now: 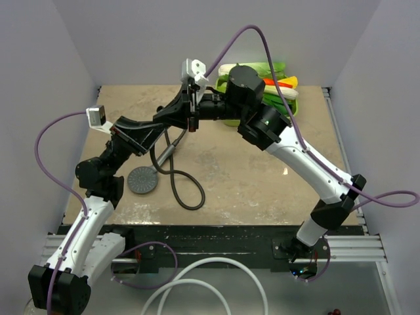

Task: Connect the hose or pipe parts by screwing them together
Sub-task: Install the adaptor on the pipeline.

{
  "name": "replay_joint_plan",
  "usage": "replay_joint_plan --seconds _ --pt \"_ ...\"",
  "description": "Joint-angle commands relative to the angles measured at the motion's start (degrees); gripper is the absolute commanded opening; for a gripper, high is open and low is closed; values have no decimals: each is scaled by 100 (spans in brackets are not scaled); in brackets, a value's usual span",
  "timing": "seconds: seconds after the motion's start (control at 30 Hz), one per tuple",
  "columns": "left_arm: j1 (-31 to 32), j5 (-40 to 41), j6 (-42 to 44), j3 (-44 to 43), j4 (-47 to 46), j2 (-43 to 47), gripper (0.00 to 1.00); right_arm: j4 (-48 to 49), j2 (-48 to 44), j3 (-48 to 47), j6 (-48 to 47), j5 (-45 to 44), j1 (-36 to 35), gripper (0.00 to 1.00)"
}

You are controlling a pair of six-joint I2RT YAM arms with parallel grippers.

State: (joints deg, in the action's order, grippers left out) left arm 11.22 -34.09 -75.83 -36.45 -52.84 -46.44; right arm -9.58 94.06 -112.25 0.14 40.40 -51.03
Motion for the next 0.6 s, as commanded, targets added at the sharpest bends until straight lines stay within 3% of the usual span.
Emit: replay_joint_plan --seconds 0.0,0.27,0.57 --pt "64 -344 -46 -117 -754 187 0 -1009 261 -920 -699 -770 58 0" --pt "169 -555 -90 -64 -1070 284 0 -2741 947 -2634 -1165 -1271 66 0" --pt "284 -705 -116 -56 -1150 346 0 -3173 877 -2461 -1491 -1307 93 0"
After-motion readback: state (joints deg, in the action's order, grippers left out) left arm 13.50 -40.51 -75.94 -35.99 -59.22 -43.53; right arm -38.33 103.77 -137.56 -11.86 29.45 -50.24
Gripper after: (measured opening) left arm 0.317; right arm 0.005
